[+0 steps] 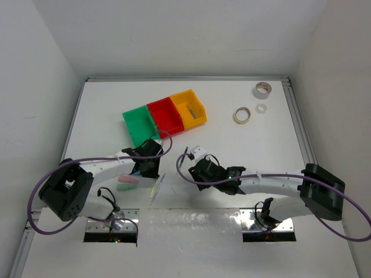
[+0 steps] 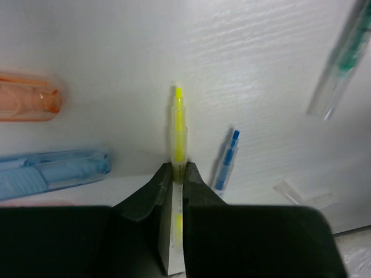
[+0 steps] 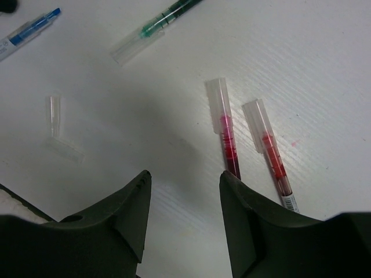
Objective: Sort the stationery into containers
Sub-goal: Pick up the pen from the center of the board, then close the pen cap on the pen.
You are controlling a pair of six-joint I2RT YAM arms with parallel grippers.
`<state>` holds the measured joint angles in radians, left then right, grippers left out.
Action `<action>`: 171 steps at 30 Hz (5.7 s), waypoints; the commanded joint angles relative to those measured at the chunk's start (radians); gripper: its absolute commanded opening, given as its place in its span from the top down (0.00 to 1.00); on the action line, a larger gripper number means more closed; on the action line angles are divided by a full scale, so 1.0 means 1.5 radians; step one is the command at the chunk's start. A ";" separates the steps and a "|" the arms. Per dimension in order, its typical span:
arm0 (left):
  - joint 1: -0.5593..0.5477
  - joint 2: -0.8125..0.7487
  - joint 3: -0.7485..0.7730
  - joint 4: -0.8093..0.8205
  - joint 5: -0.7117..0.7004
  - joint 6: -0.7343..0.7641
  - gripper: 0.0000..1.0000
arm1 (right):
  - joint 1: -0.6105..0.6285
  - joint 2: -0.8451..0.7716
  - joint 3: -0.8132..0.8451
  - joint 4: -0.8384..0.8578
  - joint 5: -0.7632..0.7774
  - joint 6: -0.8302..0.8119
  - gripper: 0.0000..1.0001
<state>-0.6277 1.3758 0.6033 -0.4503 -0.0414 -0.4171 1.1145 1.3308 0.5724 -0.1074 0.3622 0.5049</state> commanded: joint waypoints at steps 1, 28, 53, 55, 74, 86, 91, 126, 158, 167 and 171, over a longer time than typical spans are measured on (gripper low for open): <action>0.002 0.026 -0.043 0.040 0.002 0.007 1.00 | 0.013 0.006 0.022 0.004 -0.001 -0.003 0.51; 0.211 -0.417 0.156 -0.076 -0.077 0.074 1.00 | 0.053 0.198 0.162 0.013 -0.254 -0.330 0.59; 0.247 -0.440 0.136 -0.069 -0.083 0.058 1.00 | 0.054 0.318 0.227 -0.103 -0.261 -0.445 0.72; 0.248 -0.440 0.133 -0.068 -0.081 0.058 1.00 | 0.054 0.314 0.226 -0.117 -0.254 -0.446 0.70; 0.254 -0.431 0.126 -0.063 -0.072 0.053 1.00 | 0.073 0.297 0.189 -0.073 -0.220 -0.425 1.00; 0.254 -0.426 0.095 0.018 0.023 0.067 1.00 | -0.011 0.082 0.142 -0.034 -0.270 -0.261 1.00; 0.239 -0.410 0.082 0.105 0.150 0.115 1.00 | -0.153 -0.050 0.139 0.066 -0.342 -0.112 1.00; 0.109 -0.191 0.150 0.289 0.267 0.813 1.00 | -0.409 -0.047 0.394 -0.297 -0.531 -0.493 1.00; 0.102 -0.312 -0.057 0.354 0.403 1.393 1.00 | -0.244 0.123 0.438 -0.172 -0.466 -0.362 1.00; 0.103 -0.309 -0.063 0.362 0.388 1.350 1.00 | -0.243 0.127 0.443 -0.152 -0.470 -0.342 1.00; 0.118 -0.300 -0.041 0.428 0.386 1.184 1.00 | -0.245 0.122 0.439 -0.156 -0.456 -0.343 1.00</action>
<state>-0.4763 0.9276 0.5137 0.0898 0.5148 1.5349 0.7460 1.5356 1.2087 -0.3794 -0.3397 -0.0242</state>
